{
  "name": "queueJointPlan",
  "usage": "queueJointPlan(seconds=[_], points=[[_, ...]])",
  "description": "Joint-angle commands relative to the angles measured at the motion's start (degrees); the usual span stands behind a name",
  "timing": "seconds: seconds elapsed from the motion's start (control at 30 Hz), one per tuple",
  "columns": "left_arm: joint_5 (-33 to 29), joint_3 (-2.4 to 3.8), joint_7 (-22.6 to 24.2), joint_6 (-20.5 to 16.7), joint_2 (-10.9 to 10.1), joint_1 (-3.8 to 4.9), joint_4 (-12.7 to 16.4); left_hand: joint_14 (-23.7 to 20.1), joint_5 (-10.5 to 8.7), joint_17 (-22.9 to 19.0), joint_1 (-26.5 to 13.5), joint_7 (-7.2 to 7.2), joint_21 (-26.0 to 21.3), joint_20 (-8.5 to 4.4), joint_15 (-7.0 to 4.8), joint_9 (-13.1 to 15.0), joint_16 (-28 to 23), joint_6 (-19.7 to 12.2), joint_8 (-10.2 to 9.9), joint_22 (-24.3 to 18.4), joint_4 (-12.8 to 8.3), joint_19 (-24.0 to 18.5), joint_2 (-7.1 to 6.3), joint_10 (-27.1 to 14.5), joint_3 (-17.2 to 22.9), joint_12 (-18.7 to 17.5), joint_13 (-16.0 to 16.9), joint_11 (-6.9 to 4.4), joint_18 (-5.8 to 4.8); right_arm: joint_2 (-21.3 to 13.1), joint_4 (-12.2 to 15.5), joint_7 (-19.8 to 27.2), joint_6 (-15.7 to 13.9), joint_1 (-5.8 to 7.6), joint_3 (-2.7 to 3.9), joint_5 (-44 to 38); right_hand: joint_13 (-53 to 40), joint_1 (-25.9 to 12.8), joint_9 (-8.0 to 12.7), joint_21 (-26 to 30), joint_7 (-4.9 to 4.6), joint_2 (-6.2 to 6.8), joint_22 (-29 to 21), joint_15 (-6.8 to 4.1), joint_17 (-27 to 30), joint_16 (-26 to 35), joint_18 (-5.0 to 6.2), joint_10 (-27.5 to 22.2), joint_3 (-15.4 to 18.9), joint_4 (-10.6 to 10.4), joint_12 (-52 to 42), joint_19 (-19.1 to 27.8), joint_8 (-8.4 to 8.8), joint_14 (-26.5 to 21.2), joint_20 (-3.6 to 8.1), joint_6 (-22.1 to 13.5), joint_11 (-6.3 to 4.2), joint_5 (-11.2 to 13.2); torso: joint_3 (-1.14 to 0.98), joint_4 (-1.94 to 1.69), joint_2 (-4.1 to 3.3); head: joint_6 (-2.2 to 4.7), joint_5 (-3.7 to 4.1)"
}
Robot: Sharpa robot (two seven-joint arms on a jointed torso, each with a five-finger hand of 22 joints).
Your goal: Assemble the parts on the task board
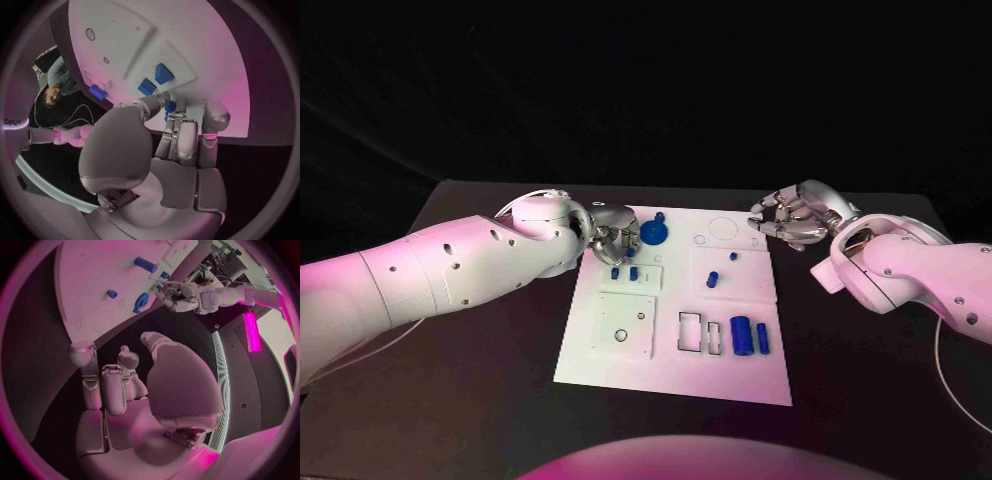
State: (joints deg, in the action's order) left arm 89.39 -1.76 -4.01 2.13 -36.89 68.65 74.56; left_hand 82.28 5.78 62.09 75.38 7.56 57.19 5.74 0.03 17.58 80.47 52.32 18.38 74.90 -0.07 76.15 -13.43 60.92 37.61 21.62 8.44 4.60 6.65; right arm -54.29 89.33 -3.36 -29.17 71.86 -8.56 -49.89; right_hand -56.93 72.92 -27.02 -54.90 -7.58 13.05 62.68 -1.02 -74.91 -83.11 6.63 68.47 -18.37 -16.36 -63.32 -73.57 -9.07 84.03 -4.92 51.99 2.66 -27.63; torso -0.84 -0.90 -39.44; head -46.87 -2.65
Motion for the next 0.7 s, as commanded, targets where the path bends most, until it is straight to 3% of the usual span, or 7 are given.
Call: queueJointPlan(seconds=[0.03, 0.7], points=[[-0.3, -0.01, -0.1, -0.5, 0.0, -0.05, 0.2, -0.3, 0.32, -0.2, -0.5, -0.25, 0.0, 0.42, 0.29, 0.0, -0.3, -0.1, -0.2, 6.6, 0.0, 0.0, -0.23, -0.6, -0.3, -0.3, 0.0, -0.02, -0.44, 0.0, 0.0, 0.5, 0.1, -0.05, 0.00, -0.4, 0.0, -0.1, -0.1, 0.3, 0.10, 0.26, 0.0, -0.36, -1.9, 0.3, 1.18, 0.2, -0.3, 0.1, 0.2, 0.3, -0.35, 2.2, 0.17, -0.4, 0.01, -0.3, 0.02, -0.02, -0.02, 0.03, 0.00], [-0.6, 0.01, 0.9, -3.4, -0.5, -0.22, 0.8, -2.0, 0.18, -2.9, -0.3, -0.60, -2.7, 1.52, 1.57, 0.0, -1.0, 0.7, -0.9, 6.0, 0.0, -1.7, -0.28, -4.7, -0.9, -0.3, 0.4, 1.39, -0.02, 0.0, -0.1, 0.4, 0.2, -0.19, 0.00, -0.4, 0.0, -0.1, -0.1, 0.3, 0.10, 0.27, 0.0, -0.36, -1.9, 0.3, 1.18, 0.2, -0.3, 0.1, 0.2, 0.3, -0.35, 2.2, 0.17, -0.4, 0.01, -0.3, -0.02, 0.00, 0.00, 0.13, -0.01]])
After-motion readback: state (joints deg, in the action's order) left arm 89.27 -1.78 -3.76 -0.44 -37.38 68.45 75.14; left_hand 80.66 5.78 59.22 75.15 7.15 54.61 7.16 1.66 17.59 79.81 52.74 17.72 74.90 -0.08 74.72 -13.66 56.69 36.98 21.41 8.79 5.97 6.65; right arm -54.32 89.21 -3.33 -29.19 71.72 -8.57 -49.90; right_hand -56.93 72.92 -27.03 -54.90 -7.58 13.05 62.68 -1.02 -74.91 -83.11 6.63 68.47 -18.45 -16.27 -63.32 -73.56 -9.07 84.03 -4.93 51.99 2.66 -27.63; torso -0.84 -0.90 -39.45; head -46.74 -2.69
